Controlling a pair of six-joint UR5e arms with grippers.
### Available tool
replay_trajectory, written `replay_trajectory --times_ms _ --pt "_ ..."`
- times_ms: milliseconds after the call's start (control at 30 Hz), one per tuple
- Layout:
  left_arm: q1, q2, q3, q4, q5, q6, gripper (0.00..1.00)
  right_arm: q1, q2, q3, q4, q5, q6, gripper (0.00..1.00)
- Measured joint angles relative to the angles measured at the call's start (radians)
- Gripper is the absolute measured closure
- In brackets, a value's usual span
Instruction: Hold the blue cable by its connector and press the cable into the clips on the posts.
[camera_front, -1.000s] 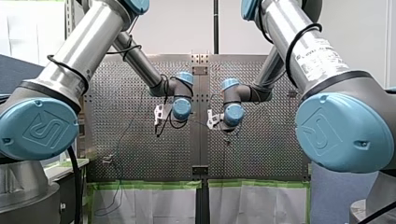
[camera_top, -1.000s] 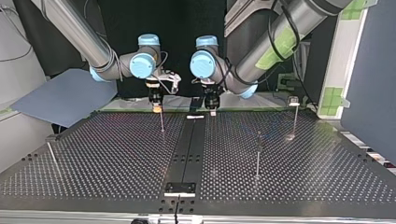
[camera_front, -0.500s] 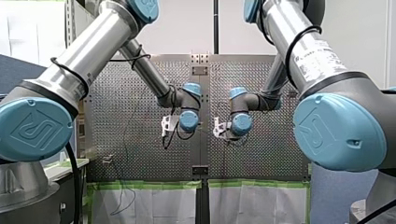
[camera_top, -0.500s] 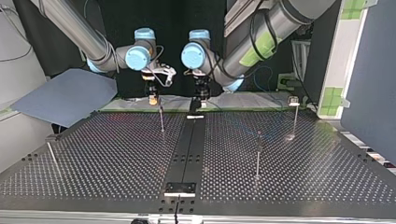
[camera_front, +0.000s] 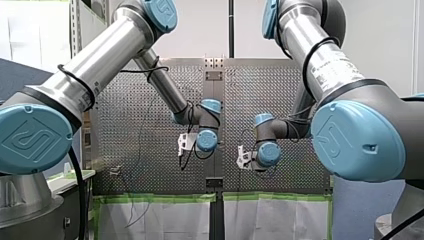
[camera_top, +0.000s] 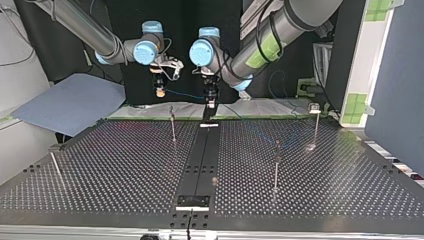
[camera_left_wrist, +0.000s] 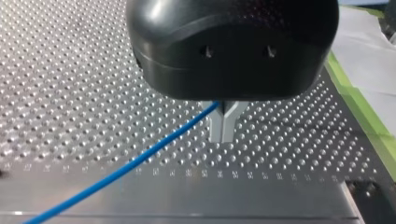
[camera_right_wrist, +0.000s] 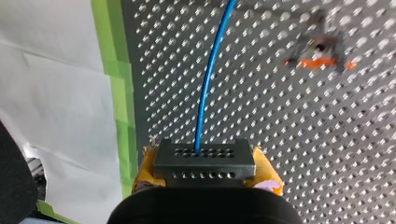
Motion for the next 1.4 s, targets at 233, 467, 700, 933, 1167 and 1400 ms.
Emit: replay_trajectory --times_ms 233,467,700,933,1167,1400 --pt "-0.025 -0.013 0.000 0.043 -0.019 0.006 1.00 -0.046 0.001 0.014 -0.045 -0.048 0.013 1.00" --pt "-0.038 -0.030 0.000 0.075 -0.032 0.020 1.00 -0.105 0.002 0.015 -0.080 -0.109 0.026 1.00" --pt "-0.043 -0.054 0.000 0.123 -0.031 0.027 1.00 -0.149 0.002 0.015 -0.110 -0.166 0.042 1.00" --pt "-0.054 -0.084 0.019 0.153 -0.038 0.041 1.00 -0.163 0.002 0.013 -0.131 -0.228 0.079 1.00" --pt "-0.077 -0.134 0.072 0.159 -0.036 0.037 1.00 -0.186 0.002 0.007 -0.135 -0.282 0.088 1.00" --pt "-0.086 -0.161 0.141 0.146 -0.007 0.030 1.00 -0.205 0.002 0.000 -0.129 -0.323 0.088 1.00"
